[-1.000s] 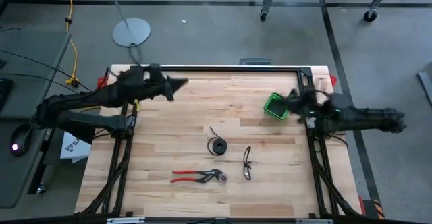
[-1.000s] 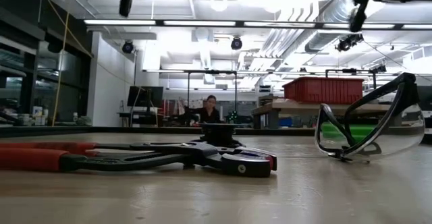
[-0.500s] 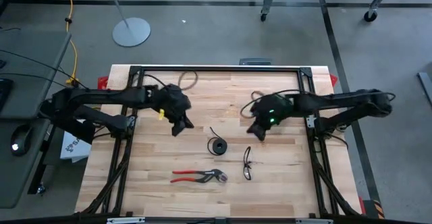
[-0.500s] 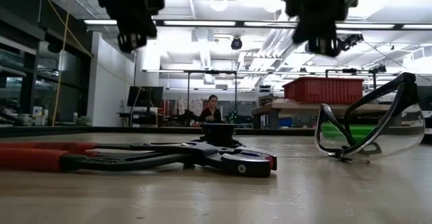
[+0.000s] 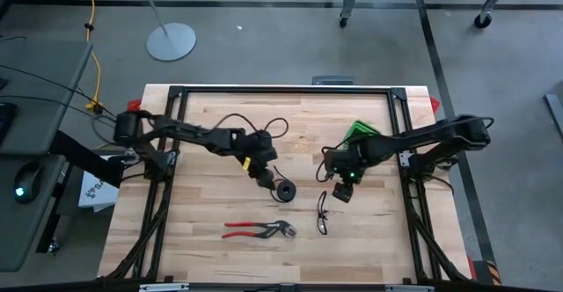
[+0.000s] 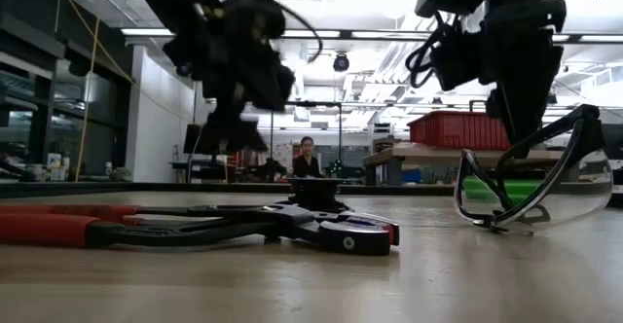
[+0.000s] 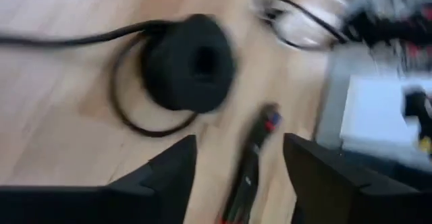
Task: Coil cords
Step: Uncoil the black wire from the black spool
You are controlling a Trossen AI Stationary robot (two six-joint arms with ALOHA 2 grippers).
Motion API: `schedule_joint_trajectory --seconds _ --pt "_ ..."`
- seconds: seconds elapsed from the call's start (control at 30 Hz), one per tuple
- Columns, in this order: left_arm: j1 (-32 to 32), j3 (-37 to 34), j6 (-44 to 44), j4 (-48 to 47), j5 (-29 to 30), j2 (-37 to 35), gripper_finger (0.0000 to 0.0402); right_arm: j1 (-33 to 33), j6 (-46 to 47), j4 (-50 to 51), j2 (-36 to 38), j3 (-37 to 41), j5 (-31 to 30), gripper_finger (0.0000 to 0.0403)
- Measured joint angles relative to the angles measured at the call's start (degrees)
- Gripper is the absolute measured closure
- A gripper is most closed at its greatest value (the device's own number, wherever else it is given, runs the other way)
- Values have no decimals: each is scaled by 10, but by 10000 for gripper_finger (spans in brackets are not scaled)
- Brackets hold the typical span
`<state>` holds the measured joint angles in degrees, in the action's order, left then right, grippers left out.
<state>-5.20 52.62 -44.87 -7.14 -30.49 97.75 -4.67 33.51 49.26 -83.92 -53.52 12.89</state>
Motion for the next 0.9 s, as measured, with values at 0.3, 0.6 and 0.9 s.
schedule_joint_trajectory --seconds 0.3,0.6,0.9 --pt "7 0 -206 142 25 76 161 13 -77 13 29 0 -35 171" --pt "28 0 -288 193 40 114 161 12 -111 13 31 0 -36 171" --pt "35 1 -300 178 97 113 334 12 -110 7 33 0 -37 173"
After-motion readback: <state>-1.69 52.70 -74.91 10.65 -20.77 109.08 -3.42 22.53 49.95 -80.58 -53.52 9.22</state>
